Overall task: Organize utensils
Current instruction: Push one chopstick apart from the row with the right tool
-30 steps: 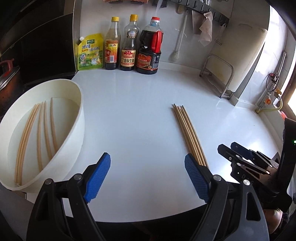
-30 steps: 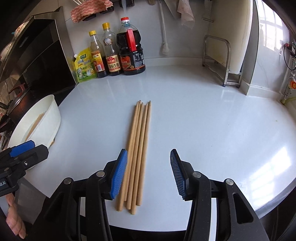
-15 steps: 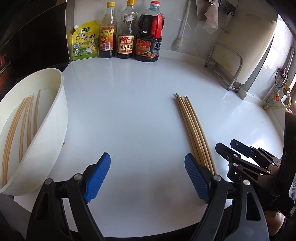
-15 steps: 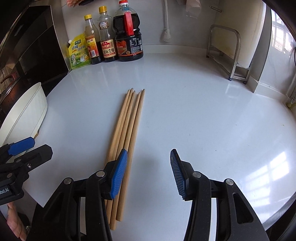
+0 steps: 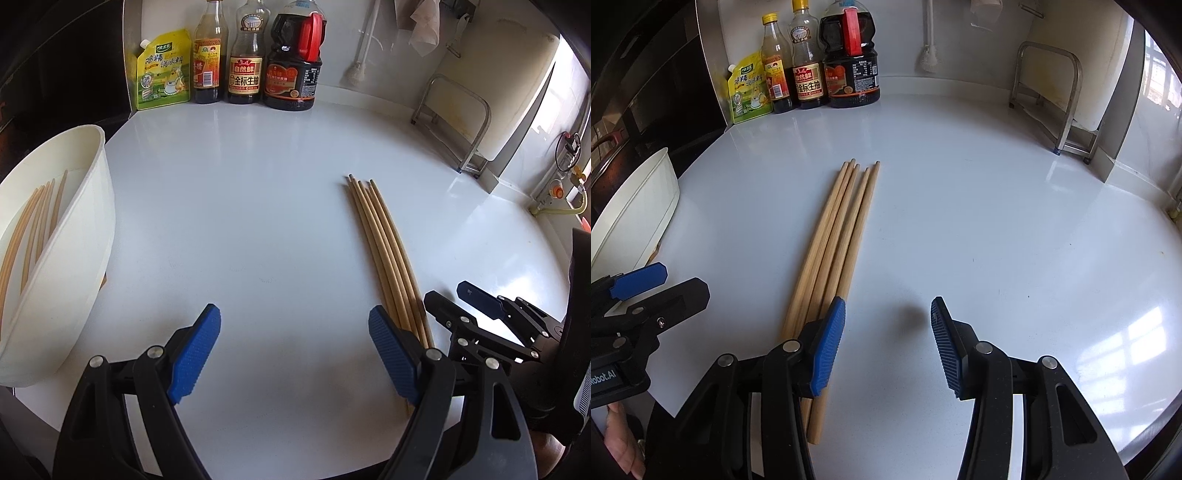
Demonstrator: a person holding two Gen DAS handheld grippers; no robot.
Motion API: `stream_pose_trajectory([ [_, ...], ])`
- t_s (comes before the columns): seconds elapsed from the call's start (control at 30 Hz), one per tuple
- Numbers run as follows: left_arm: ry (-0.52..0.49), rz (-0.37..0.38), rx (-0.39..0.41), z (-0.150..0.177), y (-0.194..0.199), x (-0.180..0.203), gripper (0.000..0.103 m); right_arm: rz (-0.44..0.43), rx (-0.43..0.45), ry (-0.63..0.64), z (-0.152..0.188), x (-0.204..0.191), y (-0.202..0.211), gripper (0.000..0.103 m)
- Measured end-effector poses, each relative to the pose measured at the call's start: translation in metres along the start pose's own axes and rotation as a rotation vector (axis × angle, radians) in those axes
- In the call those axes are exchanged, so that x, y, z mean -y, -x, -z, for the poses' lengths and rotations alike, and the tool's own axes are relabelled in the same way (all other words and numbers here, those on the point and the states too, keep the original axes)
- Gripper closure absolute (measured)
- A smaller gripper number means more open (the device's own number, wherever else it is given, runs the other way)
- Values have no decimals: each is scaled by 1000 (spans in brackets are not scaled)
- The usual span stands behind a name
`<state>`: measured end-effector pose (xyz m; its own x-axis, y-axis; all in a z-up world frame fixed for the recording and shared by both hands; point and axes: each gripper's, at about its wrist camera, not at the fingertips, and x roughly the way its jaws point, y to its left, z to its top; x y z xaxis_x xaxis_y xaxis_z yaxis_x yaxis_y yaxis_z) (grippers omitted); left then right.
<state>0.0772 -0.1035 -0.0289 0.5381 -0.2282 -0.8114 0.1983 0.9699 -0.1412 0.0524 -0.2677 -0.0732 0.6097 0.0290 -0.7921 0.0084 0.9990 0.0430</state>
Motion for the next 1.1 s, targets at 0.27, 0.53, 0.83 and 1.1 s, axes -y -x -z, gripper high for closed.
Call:
stream_pose_trajectory([
  [0.27, -6, -11, 3, 1, -5, 10, 22, -43, 17, -28, -1, 10, 5, 57],
  [0.53, 1, -33, 8, 1, -3, 7, 22, -54, -3, 9, -3, 0, 1, 57],
  [0.83, -1, -31, 7, -1, -2, 8, 22, -41, -18, 38, 0, -3, -1, 57],
  [1.1, 11, -22, -7, -2, -7, 7, 22, -18, -5, 20, 0, 3, -3, 57],
])
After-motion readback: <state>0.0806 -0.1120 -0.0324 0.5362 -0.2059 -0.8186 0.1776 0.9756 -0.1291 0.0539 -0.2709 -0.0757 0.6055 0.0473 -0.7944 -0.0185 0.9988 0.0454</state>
